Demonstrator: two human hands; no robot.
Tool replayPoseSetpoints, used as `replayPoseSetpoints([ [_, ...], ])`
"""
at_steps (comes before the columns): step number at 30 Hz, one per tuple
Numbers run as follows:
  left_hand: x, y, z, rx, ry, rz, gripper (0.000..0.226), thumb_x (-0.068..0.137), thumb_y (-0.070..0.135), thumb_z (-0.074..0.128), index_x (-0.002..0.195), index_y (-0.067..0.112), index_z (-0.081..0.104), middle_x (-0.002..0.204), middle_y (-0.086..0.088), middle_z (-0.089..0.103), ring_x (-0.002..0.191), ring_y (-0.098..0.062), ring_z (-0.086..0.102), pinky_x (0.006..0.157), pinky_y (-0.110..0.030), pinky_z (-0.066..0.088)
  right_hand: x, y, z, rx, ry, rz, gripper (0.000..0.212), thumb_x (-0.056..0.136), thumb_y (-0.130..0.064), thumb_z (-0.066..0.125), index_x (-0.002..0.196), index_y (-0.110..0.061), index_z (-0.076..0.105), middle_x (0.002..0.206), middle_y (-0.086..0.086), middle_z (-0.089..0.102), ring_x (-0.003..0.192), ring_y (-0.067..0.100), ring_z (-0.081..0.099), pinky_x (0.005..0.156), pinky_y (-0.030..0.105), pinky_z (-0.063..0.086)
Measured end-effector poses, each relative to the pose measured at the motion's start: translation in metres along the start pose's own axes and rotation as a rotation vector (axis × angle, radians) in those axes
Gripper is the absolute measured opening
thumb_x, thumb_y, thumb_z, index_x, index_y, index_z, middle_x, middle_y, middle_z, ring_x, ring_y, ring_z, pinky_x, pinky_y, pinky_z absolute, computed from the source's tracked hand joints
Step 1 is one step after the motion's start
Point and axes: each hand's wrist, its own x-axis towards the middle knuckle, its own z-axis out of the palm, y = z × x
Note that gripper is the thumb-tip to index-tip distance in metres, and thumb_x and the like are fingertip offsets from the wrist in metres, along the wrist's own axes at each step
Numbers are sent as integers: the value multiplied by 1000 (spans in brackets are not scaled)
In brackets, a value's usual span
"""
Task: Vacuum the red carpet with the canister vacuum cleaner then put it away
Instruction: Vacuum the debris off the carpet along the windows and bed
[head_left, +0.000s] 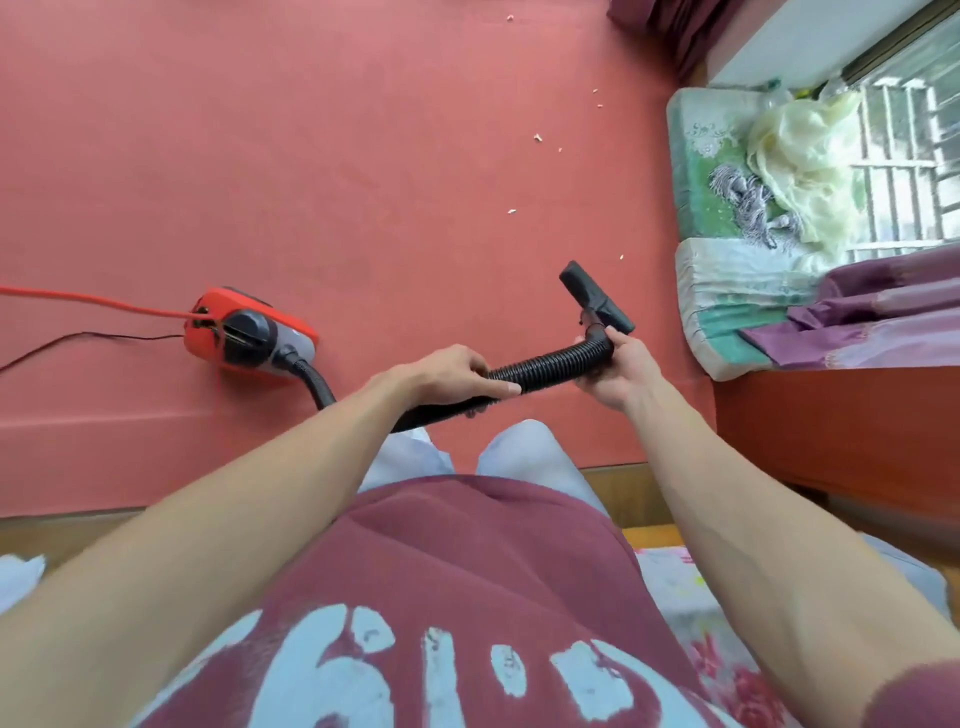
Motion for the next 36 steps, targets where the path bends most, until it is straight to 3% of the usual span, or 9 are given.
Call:
replayPoseSetpoints([
  [6,-10,23,-23,4,9,-4,56,84,68,63,88,13,70,74,0,74,70,-14,67,79,-34,50,-30,-22,13,26,-17,-48,20,100,-29,50,92,-11,54,83,8,60,73,20,59,61,34,48],
  [9,-5,40,-36,57,18,-24,61,75,78,62,84,18,69,71,4,73,68,-14,66,80,-36,52,-32,-36,22,53,-3,-61,21,99,-27,52,90,-8,54,83,9,60,74,21,59,63,36,49],
  [13,12,75,-58,111,32,-49,60,75,75,66,83,15,69,70,3,73,69,-16,66,85,-39,54,-24,-67,32,69,0,-51,19,97,-28,55,93,-9,53,85,9,58,74,22,55,65,35,50],
  [18,42,129,-75,156,63,-116,81,60,83,67,90,7,70,79,-3,75,75,-20,68,91,-44,54,-9,-119,33,148,-28,5,20,97,-28,55,92,-8,53,85,10,57,75,23,54,69,34,48],
  [22,68,171,-90,177,76,-130,57,75,70,70,82,14,70,75,0,74,74,-19,68,90,-42,55,2,-166,37,183,-99,47,21,100,-27,51,95,-7,54,88,13,64,77,25,59,68,33,46],
  [30,107,222,-95,64,107,-108,56,76,68,71,81,13,72,78,-8,76,70,-19,68,84,-39,57,22,-237,51,107,-61,66,19,97,-26,55,107,-9,54,88,11,65,76,23,60,68,32,49],
  [36,152,247,-122,24,47,-94,66,78,65,73,91,1,72,77,-7,73,69,-20,66,76,-34,55,48,-274,64,157,-18,37,35,95,-27,58,126,-10,55,93,13,67,77,24,66,62,31,53],
])
